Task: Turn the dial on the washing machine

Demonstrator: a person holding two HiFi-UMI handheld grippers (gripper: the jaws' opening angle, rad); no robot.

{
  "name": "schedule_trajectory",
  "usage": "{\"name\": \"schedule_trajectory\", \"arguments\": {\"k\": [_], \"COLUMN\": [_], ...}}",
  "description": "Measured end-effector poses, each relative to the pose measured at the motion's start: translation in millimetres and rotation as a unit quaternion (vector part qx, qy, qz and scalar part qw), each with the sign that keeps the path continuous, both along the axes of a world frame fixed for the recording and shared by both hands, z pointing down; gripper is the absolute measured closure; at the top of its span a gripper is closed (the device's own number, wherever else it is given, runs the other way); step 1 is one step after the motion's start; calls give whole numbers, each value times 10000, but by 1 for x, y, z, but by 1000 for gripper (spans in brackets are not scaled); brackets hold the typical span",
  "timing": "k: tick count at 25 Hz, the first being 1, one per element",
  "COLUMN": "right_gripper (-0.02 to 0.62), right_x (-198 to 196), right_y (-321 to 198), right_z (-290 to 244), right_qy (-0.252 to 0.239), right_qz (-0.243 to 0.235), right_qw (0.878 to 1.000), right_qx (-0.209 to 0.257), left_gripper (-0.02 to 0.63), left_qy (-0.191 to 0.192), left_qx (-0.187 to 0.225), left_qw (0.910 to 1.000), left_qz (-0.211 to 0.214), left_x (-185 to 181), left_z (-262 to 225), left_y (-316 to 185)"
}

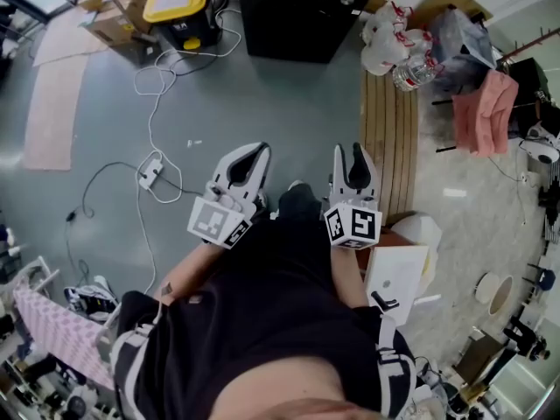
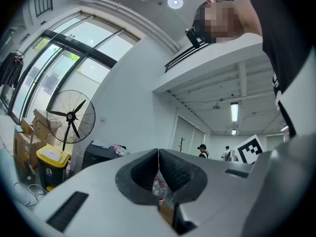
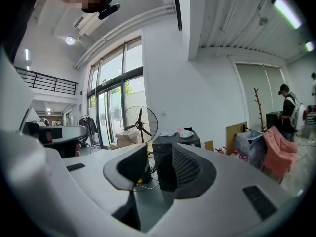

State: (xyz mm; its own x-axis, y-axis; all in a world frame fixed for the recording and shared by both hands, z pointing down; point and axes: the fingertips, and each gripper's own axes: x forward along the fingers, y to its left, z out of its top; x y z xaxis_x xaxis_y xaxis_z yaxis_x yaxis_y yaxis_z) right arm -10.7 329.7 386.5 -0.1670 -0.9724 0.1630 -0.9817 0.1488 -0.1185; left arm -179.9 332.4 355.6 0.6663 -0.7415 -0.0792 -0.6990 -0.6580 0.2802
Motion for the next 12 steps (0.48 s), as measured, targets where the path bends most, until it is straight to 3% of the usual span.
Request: {"name": "schedule_trajectory", "arguments": {"k": [6,12], "right_gripper": [433,433], "right_x": [7,40], "right_y": [-37,-131], "right_z": [20,34], "right_qy": [-37,8], "right_qz": [-46,-179], "right_qw": [9999,9998], "right_qx": [-92,-37], "left_gripper": [583,583], "left_qy": [-10,-63], "left_qx": [-84,-2], "left_qw": [9999,9997], "left_qz": [-80,-256], "left_x": [5,34], "left_z": [14,22], "left_y": [-35,-119]}}
